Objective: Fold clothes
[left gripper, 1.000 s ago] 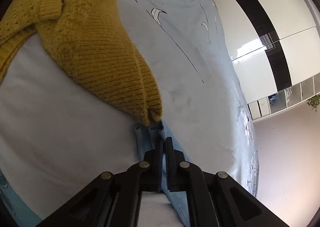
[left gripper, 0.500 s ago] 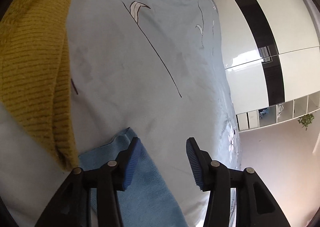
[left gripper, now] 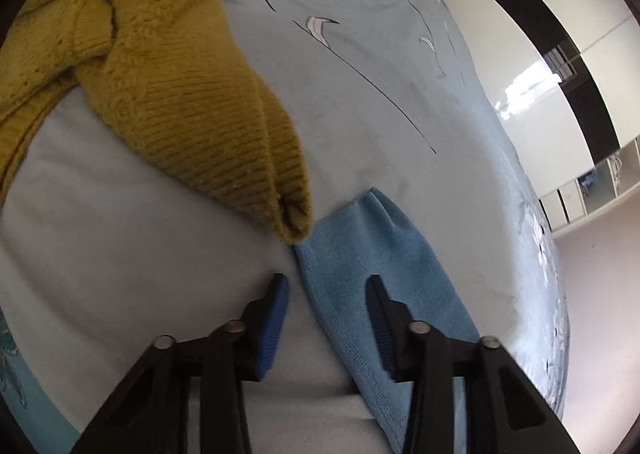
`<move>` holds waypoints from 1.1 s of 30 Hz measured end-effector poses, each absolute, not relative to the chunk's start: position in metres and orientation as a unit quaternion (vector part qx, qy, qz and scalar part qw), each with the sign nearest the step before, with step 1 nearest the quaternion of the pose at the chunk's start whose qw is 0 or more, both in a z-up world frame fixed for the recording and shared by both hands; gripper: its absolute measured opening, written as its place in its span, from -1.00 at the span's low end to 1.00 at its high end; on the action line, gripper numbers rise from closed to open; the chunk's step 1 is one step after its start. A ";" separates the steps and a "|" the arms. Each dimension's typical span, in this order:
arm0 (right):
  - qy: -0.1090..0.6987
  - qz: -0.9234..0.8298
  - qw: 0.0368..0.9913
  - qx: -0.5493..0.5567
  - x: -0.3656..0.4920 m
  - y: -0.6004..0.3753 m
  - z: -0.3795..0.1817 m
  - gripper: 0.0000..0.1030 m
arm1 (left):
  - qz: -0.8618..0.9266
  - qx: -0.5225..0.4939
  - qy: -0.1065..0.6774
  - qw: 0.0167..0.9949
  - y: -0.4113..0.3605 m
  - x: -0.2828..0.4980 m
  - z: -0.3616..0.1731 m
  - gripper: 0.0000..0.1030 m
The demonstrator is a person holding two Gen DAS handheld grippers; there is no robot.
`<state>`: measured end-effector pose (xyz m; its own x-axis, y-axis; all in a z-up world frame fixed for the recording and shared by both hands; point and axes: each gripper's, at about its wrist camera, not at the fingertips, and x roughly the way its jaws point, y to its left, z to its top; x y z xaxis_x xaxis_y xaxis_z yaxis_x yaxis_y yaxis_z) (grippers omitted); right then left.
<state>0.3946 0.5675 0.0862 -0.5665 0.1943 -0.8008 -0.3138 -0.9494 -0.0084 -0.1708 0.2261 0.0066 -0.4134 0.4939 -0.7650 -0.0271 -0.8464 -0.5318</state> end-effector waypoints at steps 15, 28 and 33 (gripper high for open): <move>0.279 0.861 0.171 -0.388 0.541 0.537 0.056 -0.18 | 0.836 -0.432 -0.232 0.248 0.102 0.011 0.082 0.30; 0.452 0.832 0.165 -0.277 0.534 0.549 0.015 -0.01 | 0.816 -0.437 -0.325 0.193 -0.037 0.165 -0.020 0.31; 0.473 0.827 0.147 -0.265 0.526 0.541 0.016 -0.36 | 0.815 -0.434 -0.336 0.188 -0.055 0.166 -0.017 0.31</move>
